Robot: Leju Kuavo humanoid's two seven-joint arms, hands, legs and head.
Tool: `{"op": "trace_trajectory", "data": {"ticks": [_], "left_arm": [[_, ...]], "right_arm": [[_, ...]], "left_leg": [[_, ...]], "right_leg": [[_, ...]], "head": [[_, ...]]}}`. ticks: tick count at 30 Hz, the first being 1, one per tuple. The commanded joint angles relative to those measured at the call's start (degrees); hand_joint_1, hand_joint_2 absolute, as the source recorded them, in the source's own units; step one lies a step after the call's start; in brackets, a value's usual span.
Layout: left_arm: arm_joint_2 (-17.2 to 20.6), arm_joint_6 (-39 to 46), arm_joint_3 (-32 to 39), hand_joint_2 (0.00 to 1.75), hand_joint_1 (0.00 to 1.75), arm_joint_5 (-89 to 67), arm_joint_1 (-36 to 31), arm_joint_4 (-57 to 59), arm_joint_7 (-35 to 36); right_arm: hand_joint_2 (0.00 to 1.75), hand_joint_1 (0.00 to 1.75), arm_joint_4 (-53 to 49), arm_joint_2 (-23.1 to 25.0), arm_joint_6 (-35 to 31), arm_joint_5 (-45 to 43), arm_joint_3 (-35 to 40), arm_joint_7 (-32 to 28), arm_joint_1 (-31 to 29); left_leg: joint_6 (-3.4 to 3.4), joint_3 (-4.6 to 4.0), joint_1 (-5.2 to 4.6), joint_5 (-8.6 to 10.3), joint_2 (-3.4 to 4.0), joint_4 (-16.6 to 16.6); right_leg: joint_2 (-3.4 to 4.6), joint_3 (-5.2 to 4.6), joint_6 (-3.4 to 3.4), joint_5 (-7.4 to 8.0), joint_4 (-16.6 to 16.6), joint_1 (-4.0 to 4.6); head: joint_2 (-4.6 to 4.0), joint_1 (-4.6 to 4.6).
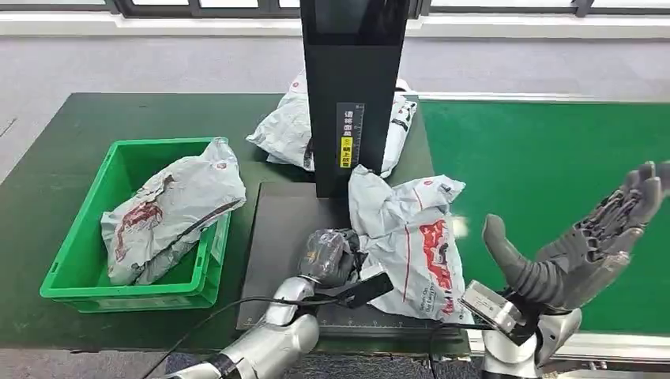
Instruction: Moved the parcel from conveyor to table for the left to box.
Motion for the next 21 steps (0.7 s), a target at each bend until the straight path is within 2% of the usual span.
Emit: {"op": "trace_trajectory", "data": {"ticks": [1,3,6,13,21], "left_arm": [[0.57,0.09,26.61,1.75,1.75,-29.59,9.22,-41.62,2.73],[0.57,0.09,26.79,1.75,1.75,-33.12,9.79,-47.50,4.36],[0.57,0.09,27.18,1.75,1.75,-36.77,10.27,-55.95,6.09],[0.57,0.09,27.18,1.75,1.75,-36.77,10.27,-55.95,6.09],[0.57,0.09,28.83,1.75,1.75,-37.29,11.17,-62.20,5.88]], "right_arm": [[1.75,0.00,7.79,2.95,-0.02,1.09,-0.99,0.17,1.39],[1.75,0.00,8.32,2.95,-0.02,0.81,-1.49,0.17,1.56],[1.75,0.00,9.08,2.95,-0.02,1.31,-2.04,0.17,1.69],[1.75,0.00,9.08,2.95,-0.02,1.31,-2.04,0.17,1.69],[1.75,0.00,7.30,2.95,-0.02,2.23,-2.26,0.67,4.54]], "left_leg": [[-0.03,-0.08,0.06,-0.03,0.16,0.02],[-0.06,0.06,0.14,-0.05,0.34,-0.12],[-0.08,-0.05,0.10,-0.03,0.27,-0.03],[-0.09,0.01,0.12,-0.02,0.18,-0.08],[-0.10,0.09,0.11,-0.02,0.09,-0.17]], "right_leg": [[0.14,-0.14,-0.05,0.03,-0.01,0.06],[0.32,-0.08,-0.13,0.09,-0.16,0.15],[0.20,-0.17,-0.13,0.04,-0.03,0.11],[0.13,-0.07,-0.10,0.03,-0.08,0.12],[0.07,0.06,-0.14,0.00,-0.16,0.11]], "head": [[0.00,0.00],[-0.02,0.02],[0.00,-0.04],[0.00,-0.02],[0.00,-0.02]]}}
